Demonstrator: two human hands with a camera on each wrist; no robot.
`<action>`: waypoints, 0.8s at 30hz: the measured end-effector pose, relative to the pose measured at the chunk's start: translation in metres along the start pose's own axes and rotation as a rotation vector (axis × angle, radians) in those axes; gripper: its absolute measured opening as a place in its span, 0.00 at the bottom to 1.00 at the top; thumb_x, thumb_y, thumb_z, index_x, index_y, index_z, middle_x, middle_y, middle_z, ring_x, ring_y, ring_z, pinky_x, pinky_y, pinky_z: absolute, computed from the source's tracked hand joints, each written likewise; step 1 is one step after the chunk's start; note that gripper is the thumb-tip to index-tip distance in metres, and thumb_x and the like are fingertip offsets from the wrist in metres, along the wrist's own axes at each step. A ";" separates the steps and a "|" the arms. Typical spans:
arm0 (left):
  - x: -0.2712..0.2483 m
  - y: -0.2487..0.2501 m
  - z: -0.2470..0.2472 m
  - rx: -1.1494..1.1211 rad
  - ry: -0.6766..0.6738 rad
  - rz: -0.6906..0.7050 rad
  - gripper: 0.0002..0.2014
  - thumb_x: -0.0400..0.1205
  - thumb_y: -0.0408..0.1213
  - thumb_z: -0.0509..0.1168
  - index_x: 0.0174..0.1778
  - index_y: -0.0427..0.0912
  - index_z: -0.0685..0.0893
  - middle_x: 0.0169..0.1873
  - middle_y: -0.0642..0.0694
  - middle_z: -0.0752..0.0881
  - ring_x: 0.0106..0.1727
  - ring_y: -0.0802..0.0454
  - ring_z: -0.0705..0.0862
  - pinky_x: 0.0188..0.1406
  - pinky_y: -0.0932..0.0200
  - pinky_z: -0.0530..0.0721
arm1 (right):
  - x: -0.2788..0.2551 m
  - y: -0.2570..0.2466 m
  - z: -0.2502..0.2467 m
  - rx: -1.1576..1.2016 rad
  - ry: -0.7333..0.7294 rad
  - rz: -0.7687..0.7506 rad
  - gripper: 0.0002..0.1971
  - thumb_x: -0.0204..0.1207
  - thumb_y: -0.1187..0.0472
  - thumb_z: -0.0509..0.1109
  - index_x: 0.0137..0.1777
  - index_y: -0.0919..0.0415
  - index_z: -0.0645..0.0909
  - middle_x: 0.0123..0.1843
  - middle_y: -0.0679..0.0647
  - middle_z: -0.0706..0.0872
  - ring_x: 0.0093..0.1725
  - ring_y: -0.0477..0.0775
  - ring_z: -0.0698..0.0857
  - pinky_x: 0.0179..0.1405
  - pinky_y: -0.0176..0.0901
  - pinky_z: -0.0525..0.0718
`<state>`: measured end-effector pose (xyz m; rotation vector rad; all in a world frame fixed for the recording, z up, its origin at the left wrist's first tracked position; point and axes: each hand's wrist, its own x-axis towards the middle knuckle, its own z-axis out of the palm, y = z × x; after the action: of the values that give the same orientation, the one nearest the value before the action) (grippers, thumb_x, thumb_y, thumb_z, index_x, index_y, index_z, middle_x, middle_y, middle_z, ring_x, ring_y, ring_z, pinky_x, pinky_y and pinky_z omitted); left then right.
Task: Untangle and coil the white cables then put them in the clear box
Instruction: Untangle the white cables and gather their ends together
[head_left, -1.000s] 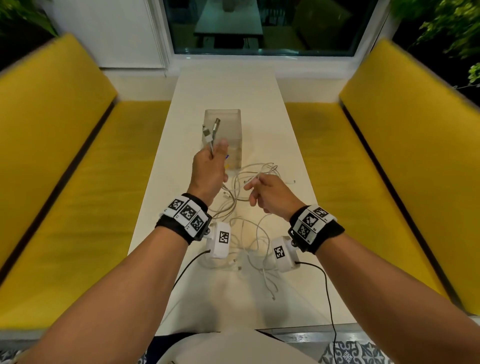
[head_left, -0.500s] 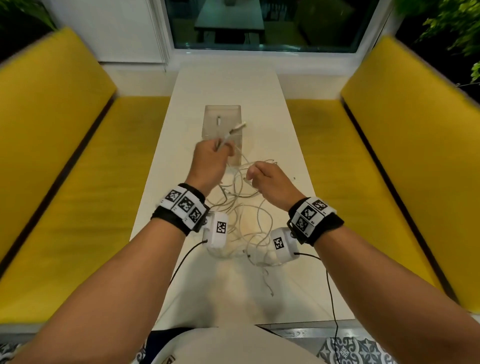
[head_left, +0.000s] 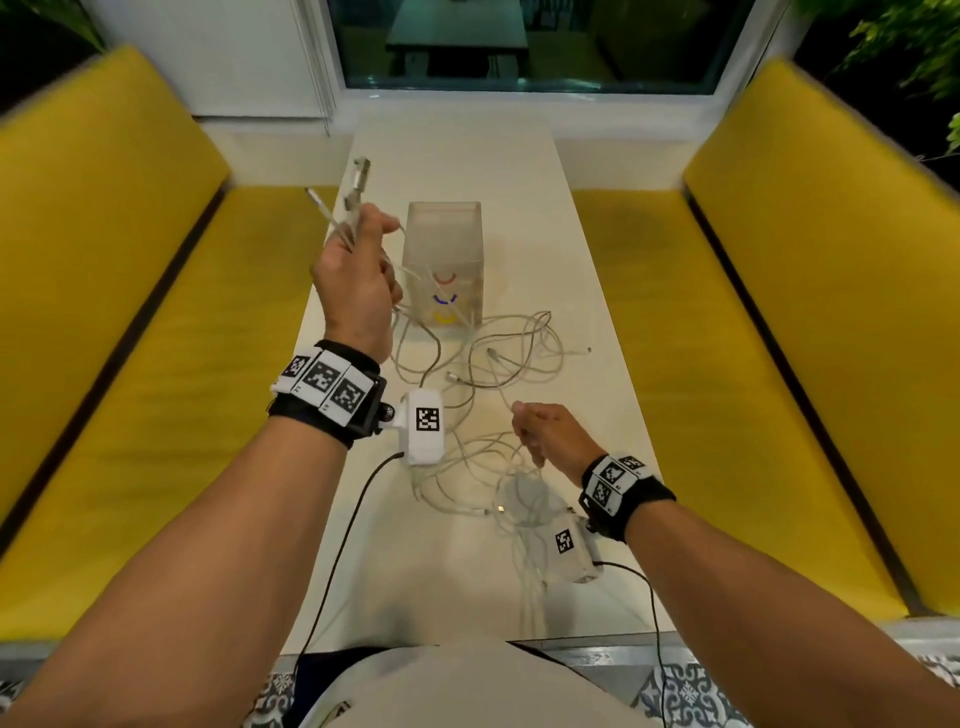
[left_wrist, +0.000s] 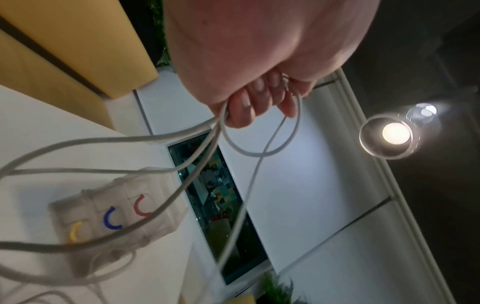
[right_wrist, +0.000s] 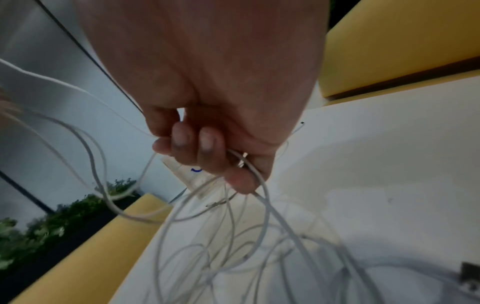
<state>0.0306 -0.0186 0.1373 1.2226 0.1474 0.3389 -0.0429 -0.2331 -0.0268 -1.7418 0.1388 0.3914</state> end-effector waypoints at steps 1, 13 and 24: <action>-0.004 -0.004 -0.001 0.040 -0.039 -0.019 0.11 0.86 0.47 0.68 0.42 0.45 0.84 0.19 0.57 0.68 0.20 0.58 0.63 0.19 0.62 0.64 | 0.000 -0.003 -0.001 0.042 0.025 0.012 0.19 0.88 0.54 0.61 0.34 0.59 0.76 0.24 0.47 0.68 0.26 0.52 0.65 0.27 0.43 0.67; -0.051 -0.048 0.010 0.366 -0.323 -0.060 0.10 0.79 0.37 0.77 0.39 0.40 0.82 0.20 0.62 0.78 0.20 0.67 0.73 0.24 0.71 0.72 | -0.015 -0.104 0.004 0.104 0.037 -0.240 0.11 0.90 0.55 0.58 0.55 0.54 0.82 0.28 0.51 0.66 0.21 0.47 0.60 0.19 0.34 0.58; -0.029 -0.036 0.013 0.484 -0.218 0.027 0.12 0.82 0.35 0.72 0.33 0.41 0.82 0.25 0.51 0.78 0.21 0.61 0.72 0.23 0.63 0.72 | -0.015 -0.105 0.004 0.065 -0.077 -0.261 0.12 0.90 0.61 0.61 0.53 0.65 0.85 0.30 0.54 0.67 0.24 0.47 0.63 0.23 0.37 0.60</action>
<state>0.0131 -0.0505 0.1054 1.7326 0.0234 0.1950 -0.0258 -0.2093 0.0747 -1.6529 -0.1291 0.2591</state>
